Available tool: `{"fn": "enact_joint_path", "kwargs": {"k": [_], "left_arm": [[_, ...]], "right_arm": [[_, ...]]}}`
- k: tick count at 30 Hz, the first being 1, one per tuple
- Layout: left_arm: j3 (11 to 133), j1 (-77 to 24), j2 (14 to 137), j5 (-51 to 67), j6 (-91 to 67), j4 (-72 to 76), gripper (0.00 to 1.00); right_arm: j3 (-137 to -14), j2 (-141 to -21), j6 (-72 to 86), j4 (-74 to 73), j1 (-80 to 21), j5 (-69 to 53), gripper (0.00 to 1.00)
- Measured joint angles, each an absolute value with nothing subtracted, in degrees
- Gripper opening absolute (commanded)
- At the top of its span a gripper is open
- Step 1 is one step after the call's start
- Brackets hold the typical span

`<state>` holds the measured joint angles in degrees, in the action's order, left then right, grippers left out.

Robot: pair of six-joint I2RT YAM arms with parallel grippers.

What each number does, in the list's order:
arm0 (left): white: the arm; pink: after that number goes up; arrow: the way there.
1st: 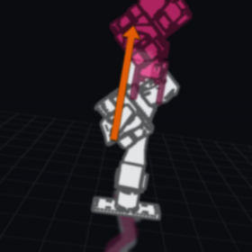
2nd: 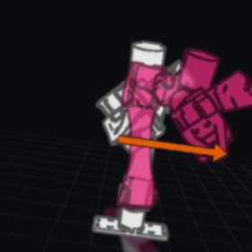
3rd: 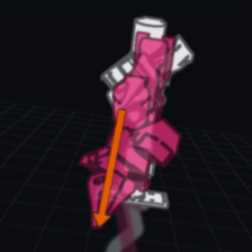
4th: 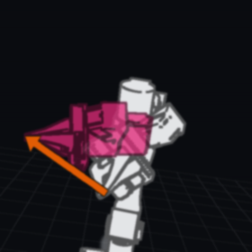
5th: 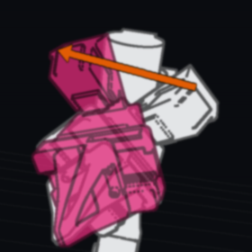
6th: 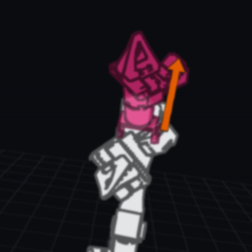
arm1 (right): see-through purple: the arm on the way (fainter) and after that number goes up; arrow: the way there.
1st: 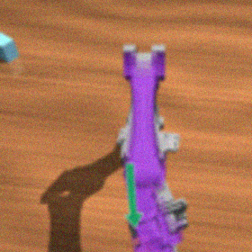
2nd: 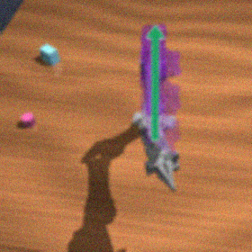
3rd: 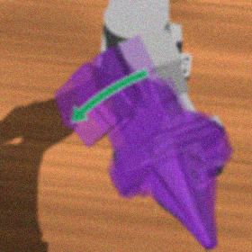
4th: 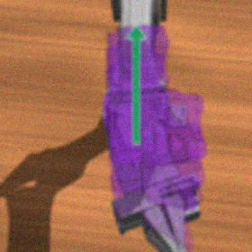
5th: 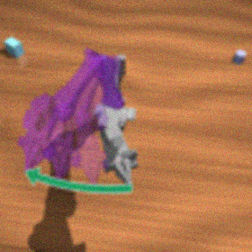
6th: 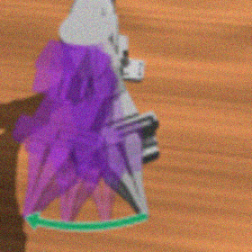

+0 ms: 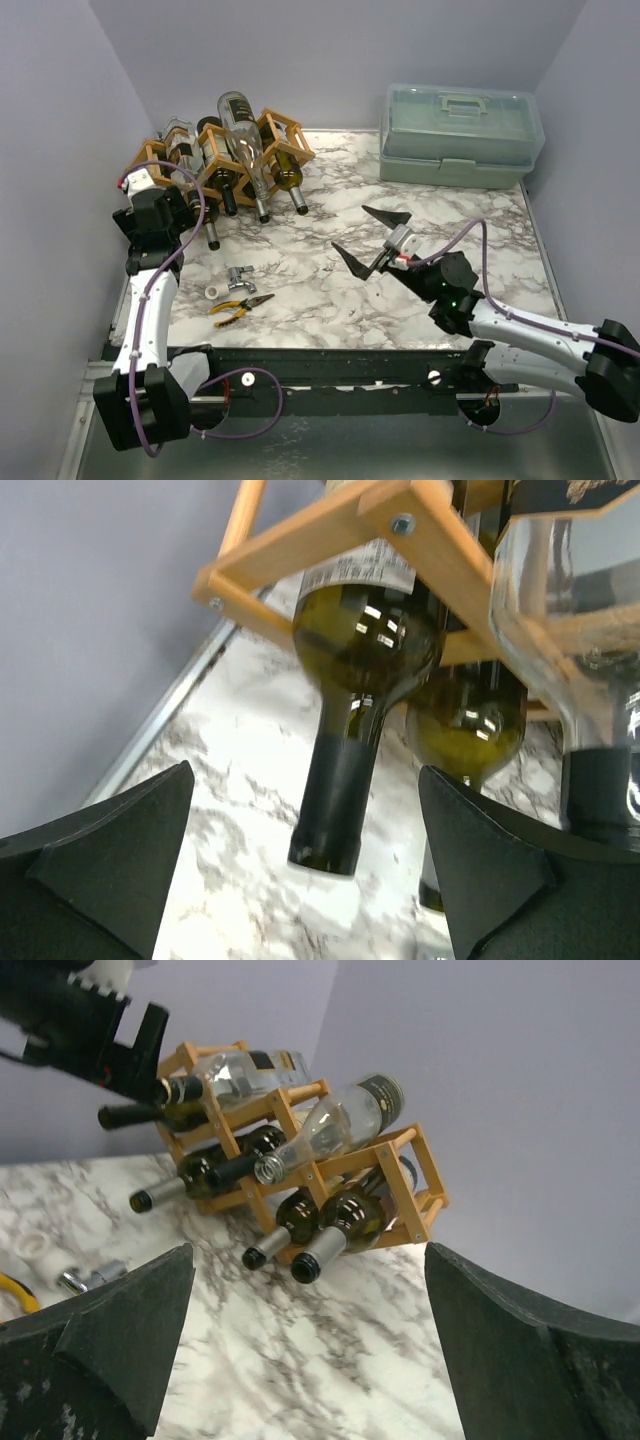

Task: Put the wine bottle on the wine rack

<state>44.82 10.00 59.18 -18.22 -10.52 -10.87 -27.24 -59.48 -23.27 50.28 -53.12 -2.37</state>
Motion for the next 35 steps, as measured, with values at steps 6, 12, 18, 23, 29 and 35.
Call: {"fn": "enact_joint_path", "kwargs": {"k": [6, 12, 18, 23, 29, 35], "left_arm": [[47.27, 10.00, 52.23, -18.35, -15.86, -22.79, 0.96], [54.50, 10.00, 46.06, -13.45, -20.34, -27.22, 0.96], [66.43, 8.97, 46.50, 0.47, -20.29, -23.62, 0.96], [72.23, 1.69, 48.62, 9.87, -17.26, -18.90, 0.96], [75.22, -11.42, 49.36, 19.35, -11.94, -15.86, 0.98], [75.53, -13.63, 47.11, 24.01, -10.55, -12.64, 0.98]], "right_arm": [[-37.10, -52.71, -4.58, 32.45, -53.15, 9.91, 1.00], [-45.30, -43.64, 6.87, 15.68, -53.15, 21.34, 1.00], [-55.61, -39.79, 9.52, 1.76, -53.15, 31.40, 1.00], [-62.35, -37.41, 7.09, -4.91, -53.12, 35.81, 1.00], [-68.34, -34.24, 3.81, -7.33, -53.15, 37.34, 1.00], [-70.35, -31.97, 2.42, -7.35, -53.15, 36.75, 1.00]]}}
